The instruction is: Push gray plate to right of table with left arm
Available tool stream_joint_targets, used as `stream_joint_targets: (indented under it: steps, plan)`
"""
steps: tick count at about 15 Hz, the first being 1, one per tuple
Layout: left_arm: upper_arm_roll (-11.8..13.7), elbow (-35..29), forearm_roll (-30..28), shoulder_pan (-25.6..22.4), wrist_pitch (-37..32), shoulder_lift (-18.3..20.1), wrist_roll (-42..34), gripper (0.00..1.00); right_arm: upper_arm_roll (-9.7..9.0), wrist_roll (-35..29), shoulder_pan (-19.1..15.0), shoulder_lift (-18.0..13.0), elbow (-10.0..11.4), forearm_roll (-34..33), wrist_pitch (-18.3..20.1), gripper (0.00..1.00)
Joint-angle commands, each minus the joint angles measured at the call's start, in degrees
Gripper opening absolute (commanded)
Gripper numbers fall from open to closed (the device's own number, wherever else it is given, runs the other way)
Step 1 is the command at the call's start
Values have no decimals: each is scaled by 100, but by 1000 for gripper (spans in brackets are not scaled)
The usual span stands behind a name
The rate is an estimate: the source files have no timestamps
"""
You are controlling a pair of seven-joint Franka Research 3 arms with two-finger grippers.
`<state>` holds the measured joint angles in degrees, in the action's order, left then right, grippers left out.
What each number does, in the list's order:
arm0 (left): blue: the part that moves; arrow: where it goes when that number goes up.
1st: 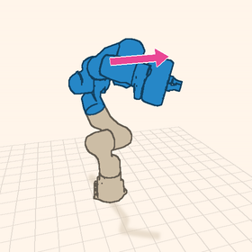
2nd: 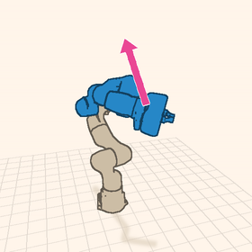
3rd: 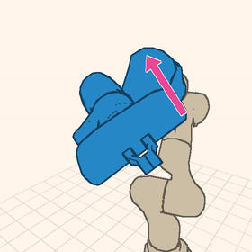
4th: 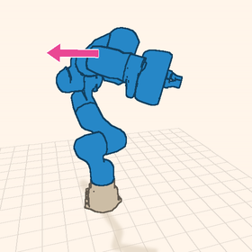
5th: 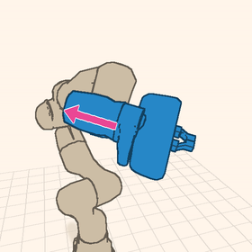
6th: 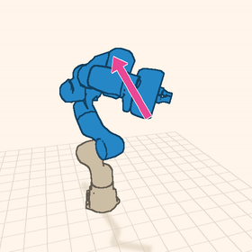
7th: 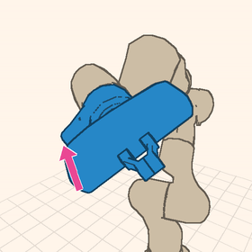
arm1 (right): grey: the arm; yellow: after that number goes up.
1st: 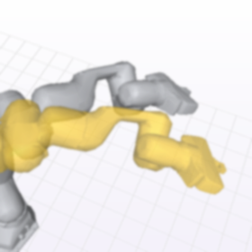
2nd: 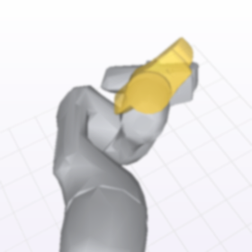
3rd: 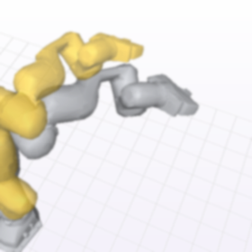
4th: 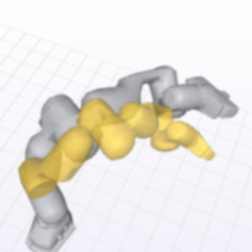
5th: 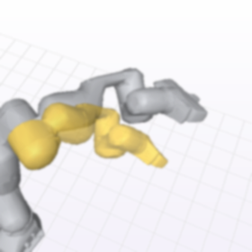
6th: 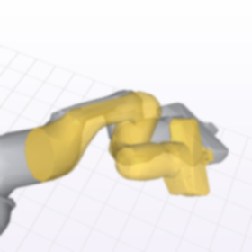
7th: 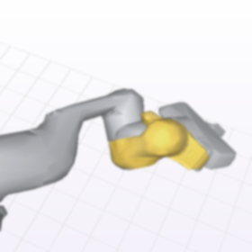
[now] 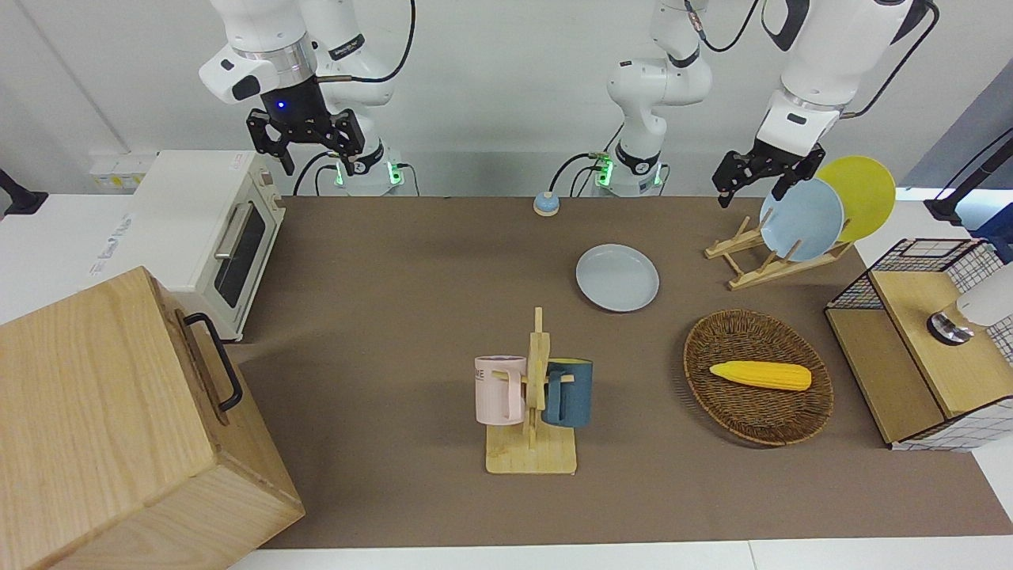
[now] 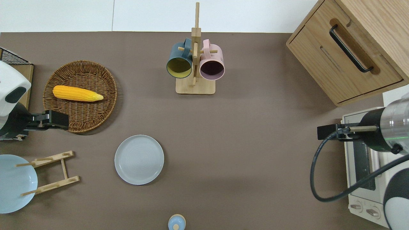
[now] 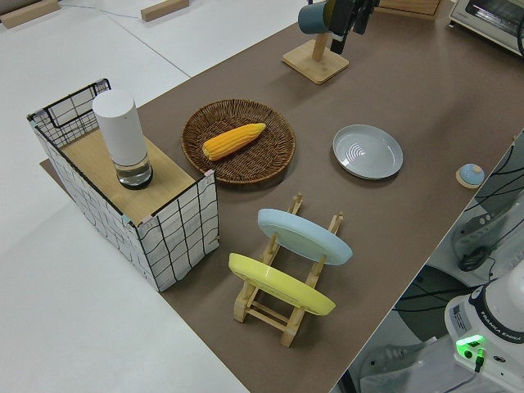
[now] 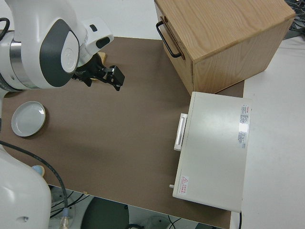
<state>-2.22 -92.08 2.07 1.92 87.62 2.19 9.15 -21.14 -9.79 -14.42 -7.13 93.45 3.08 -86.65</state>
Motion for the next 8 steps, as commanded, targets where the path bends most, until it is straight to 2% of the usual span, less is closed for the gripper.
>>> stream_joint_targets:
  steps: [1, 8]
  plan:
    - [-49, 41, -75, 98, -52, -8, -88, 991, -83, -59, -140, -157, 156, 123, -1, 996]
    - [-50, 41, -181, 98, -52, -8, -97, 991, -83, -59, -140, -157, 156, 123, -1, 996]
